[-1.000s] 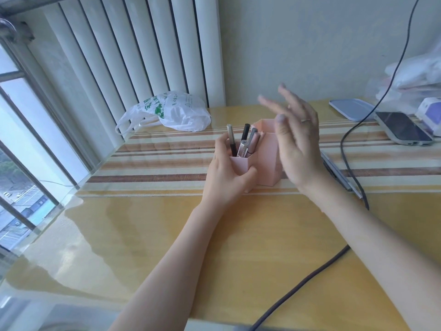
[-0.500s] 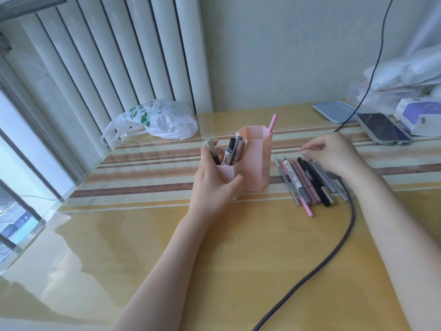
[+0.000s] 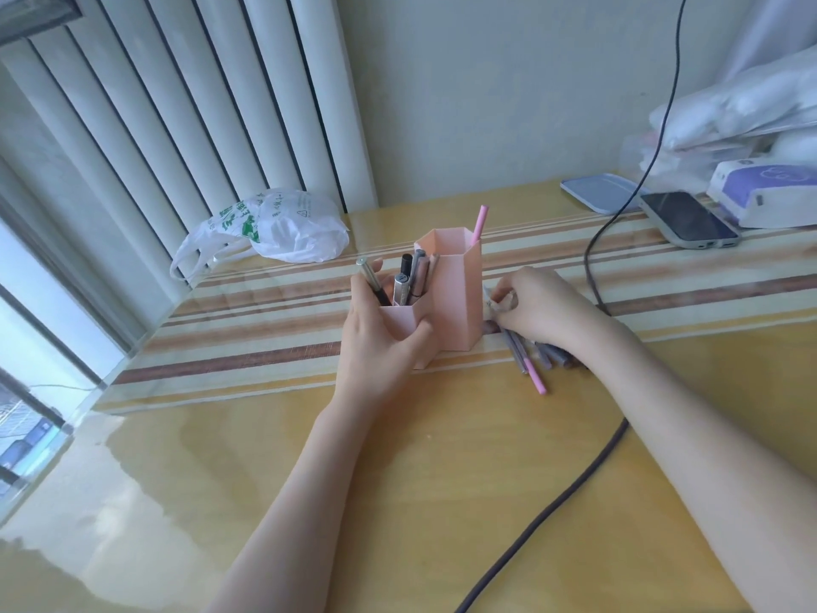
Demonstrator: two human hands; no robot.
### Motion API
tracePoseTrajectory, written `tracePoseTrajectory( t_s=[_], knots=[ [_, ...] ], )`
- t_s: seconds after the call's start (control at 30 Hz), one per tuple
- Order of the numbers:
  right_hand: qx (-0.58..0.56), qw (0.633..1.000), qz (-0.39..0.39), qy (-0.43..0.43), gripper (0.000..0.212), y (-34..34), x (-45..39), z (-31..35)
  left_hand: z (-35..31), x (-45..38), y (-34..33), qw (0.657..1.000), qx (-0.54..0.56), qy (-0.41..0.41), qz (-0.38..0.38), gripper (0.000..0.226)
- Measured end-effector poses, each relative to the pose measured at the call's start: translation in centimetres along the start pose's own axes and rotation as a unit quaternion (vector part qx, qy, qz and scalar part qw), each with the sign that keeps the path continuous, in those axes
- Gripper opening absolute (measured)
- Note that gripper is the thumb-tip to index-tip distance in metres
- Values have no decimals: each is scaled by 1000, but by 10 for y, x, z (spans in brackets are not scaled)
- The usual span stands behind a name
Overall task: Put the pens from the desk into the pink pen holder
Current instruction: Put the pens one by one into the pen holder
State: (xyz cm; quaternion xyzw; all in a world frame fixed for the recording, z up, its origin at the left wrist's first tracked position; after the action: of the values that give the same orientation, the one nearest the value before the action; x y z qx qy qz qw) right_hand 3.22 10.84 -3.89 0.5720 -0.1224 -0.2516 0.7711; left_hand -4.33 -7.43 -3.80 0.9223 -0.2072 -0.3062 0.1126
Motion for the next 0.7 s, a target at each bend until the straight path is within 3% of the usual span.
tracePoseTrajectory(
  t_s=[0.13, 0.23, 0.37, 0.43, 0.47, 0.53, 0.6, 0.7],
  knots=[
    [-188, 979, -71, -26, 20, 20, -1, -11, 1, 0, 0, 1000, -1, 7, -3, 61],
    [-335, 933, -116, -65, 9, 29, -1, -21, 2, -2, -1, 1000, -5, 13, -3, 59],
    [-609, 787, -53, -83, 18, 28, 1, -13, 2, -1, -1, 1000, -6, 13, -3, 54],
    [-675, 735, -9, -59, 19, 31, 3, -4, 2, -1, -1, 1000, -4, 13, -3, 56],
    [-678, 734, 5, -39, 14, 31, 3, 0, 2, -1, -1, 1000, -3, 13, -2, 57],
    [-625, 781, -13, -3, 8, 32, 3, 5, 0, -1, -1, 1000, 2, 12, 1, 57],
    [-533, 842, -77, 26, 22, 37, 3, 6, 0, -1, -1, 1000, 6, 12, 3, 58],
    [-461, 871, -162, 46, 36, 48, 6, 9, 0, -1, 0, 1000, 4, 11, 0, 60]
  ],
)
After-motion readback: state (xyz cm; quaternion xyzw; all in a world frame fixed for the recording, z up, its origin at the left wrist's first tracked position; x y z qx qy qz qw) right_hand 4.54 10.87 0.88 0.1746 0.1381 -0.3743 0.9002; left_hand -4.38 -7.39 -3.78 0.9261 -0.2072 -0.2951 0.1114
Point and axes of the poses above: each hand's wrist, its own x-axis away from the middle knuckle, its own y-axis out of the back of the hand, z = x × y, the point moved 6 cm from there along -x, towards the middle knuckle, and after that the axes turned 9 degrees about x, right-handed, at the moved point
